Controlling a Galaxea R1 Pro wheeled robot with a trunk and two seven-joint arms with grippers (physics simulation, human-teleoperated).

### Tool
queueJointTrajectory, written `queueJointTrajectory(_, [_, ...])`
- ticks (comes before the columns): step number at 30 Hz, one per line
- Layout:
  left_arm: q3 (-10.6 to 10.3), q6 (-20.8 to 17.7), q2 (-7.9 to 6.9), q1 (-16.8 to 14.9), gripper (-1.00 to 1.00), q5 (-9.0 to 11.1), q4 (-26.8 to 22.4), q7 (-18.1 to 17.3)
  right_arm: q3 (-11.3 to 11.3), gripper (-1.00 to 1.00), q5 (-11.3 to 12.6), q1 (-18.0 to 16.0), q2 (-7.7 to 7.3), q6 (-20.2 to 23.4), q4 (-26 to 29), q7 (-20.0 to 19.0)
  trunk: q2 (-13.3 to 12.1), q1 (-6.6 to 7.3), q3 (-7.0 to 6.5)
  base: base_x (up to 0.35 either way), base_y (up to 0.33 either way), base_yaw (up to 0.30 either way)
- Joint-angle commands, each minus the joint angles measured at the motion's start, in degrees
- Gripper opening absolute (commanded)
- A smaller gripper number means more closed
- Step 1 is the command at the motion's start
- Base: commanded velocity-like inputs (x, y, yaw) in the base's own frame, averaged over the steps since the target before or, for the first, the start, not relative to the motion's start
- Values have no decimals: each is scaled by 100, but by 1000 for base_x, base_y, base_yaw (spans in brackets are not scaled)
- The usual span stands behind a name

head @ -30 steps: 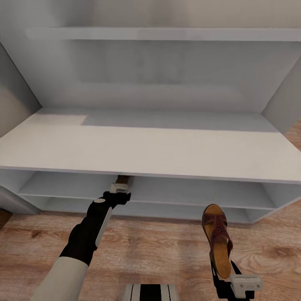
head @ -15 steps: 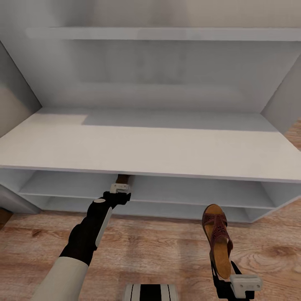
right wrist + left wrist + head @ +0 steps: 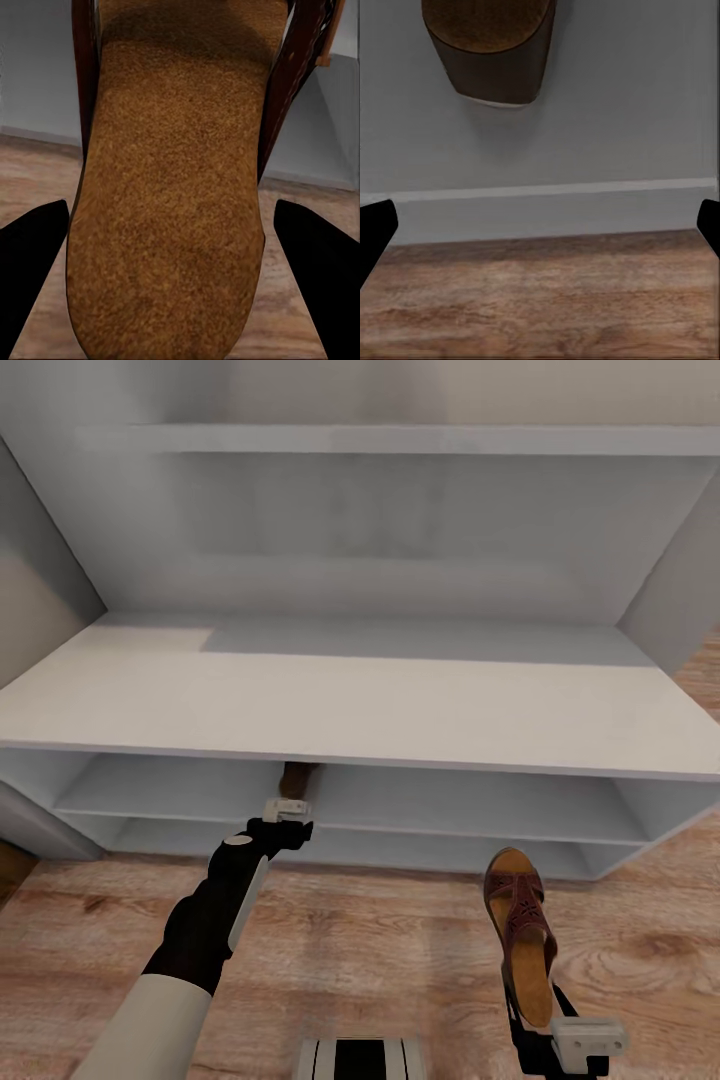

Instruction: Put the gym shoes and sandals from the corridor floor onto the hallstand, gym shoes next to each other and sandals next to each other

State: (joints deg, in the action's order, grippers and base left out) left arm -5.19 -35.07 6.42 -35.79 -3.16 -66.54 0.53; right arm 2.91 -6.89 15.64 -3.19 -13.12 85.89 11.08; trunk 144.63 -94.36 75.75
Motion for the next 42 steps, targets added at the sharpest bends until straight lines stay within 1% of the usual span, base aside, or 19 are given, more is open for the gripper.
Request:
queueJointTrajectory(1, [0, 0, 0, 0, 100, 0, 0, 0, -1, -100, 4, 0, 0, -1, 0, -10, 0, 0, 0, -149, 0, 0])
queueJointTrajectory(12, [0, 0, 0, -1, 100, 4, -2, 0, -1, -100, 4, 0, 2, -1, -1, -9, 0, 0, 0, -60, 0, 0])
queueJointTrajectory(35, [-8, 0, 0, 0, 100, 8, -2, 0, 2, -100, 4, 0, -4, -6, -25, -9, 0, 0, 0, -6, 0, 0])
queueJointTrajectory(36, [9, -33, 34, -33, 100, -25, 31, 33, 14, -100, 4, -1, -37, -39, 5, -33, 0, 0, 0, 0, 0, 0])
queueJointTrajectory(38, [9, -97, 98, -97, 100, -31, 96, 97, 16, -100, -8, 1, -92, -102, 6, -75, 0, 0, 0, 0, 0, 0])
queueJointTrajectory(42, [9, -225, 228, -103, 100, -31, 224, 155, 16, -100, -8, 1, -92, -231, 6, -75, 0, 0, 0, 0, 0, 0])
